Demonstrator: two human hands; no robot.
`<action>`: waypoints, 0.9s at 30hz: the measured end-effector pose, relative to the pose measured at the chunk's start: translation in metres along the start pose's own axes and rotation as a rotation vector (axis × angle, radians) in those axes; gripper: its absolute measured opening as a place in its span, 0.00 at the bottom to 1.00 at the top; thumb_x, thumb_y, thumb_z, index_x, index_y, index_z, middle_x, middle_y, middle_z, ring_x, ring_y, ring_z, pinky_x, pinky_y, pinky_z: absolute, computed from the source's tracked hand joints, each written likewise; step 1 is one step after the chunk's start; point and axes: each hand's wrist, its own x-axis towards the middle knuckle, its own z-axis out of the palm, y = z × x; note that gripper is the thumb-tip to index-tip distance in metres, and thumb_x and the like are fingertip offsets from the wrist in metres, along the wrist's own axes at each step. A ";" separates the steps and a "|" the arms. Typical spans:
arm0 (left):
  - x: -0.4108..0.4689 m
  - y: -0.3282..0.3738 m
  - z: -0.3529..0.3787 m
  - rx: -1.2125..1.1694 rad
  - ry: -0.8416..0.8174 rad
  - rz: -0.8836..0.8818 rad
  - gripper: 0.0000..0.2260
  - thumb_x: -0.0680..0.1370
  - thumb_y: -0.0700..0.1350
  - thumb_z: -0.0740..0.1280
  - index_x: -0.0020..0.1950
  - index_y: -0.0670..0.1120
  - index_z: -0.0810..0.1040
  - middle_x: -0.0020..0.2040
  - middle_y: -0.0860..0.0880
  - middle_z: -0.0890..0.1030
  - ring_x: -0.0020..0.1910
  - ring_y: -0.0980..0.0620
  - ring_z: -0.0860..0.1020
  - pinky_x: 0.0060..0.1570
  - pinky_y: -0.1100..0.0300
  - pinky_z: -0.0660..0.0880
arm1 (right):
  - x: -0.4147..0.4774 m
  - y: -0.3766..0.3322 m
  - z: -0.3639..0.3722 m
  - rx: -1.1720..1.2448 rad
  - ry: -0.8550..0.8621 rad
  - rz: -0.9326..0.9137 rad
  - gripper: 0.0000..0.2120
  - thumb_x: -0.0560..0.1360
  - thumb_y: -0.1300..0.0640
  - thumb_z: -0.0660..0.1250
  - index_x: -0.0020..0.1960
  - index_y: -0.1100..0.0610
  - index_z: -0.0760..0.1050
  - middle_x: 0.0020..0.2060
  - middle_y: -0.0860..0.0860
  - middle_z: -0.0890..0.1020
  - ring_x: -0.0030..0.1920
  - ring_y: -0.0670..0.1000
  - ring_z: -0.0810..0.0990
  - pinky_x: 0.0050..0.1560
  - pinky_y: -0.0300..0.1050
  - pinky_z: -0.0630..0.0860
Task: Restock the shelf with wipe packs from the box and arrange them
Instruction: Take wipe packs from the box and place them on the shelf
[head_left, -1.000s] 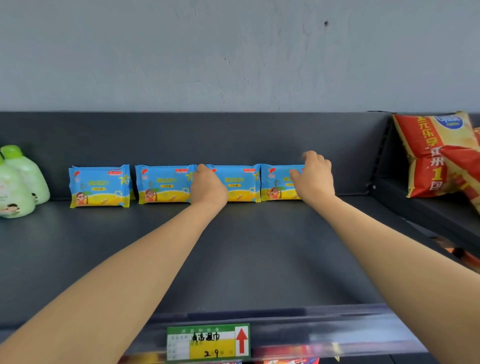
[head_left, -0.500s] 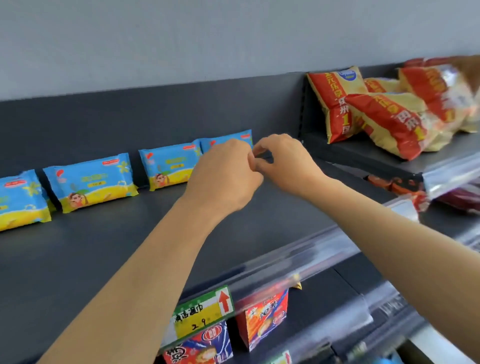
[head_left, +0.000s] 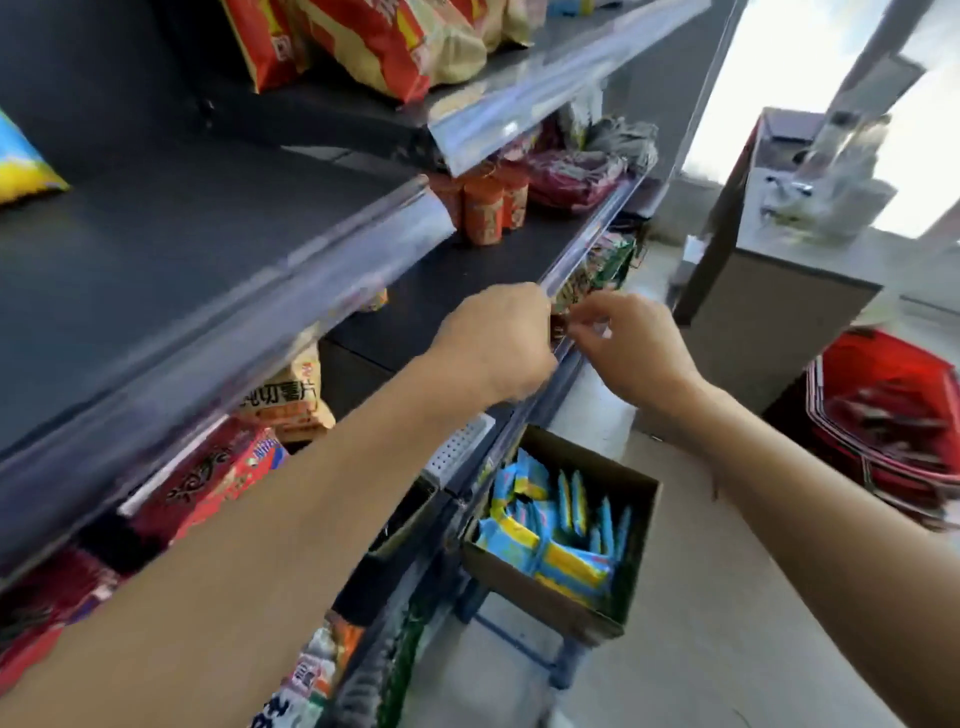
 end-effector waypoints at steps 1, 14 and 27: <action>0.011 0.005 0.019 0.008 -0.075 -0.004 0.07 0.72 0.43 0.68 0.48 0.43 0.77 0.49 0.43 0.81 0.48 0.43 0.80 0.48 0.50 0.79 | -0.004 0.021 0.008 -0.005 -0.056 0.050 0.09 0.74 0.60 0.64 0.50 0.61 0.81 0.49 0.58 0.84 0.52 0.59 0.79 0.53 0.51 0.75; 0.102 -0.035 0.255 -0.054 -0.579 -0.275 0.10 0.75 0.42 0.69 0.50 0.36 0.81 0.49 0.41 0.81 0.49 0.45 0.80 0.40 0.59 0.71 | -0.043 0.216 0.140 -0.192 -0.782 0.210 0.12 0.75 0.63 0.59 0.55 0.60 0.78 0.53 0.58 0.81 0.54 0.60 0.79 0.54 0.51 0.78; 0.100 -0.135 0.404 0.046 -0.726 -0.470 0.14 0.80 0.39 0.58 0.65 0.43 0.70 0.66 0.43 0.69 0.52 0.43 0.75 0.46 0.54 0.72 | -0.100 0.278 0.277 -0.213 -1.181 0.266 0.22 0.74 0.61 0.61 0.67 0.56 0.68 0.62 0.57 0.73 0.61 0.58 0.72 0.57 0.49 0.75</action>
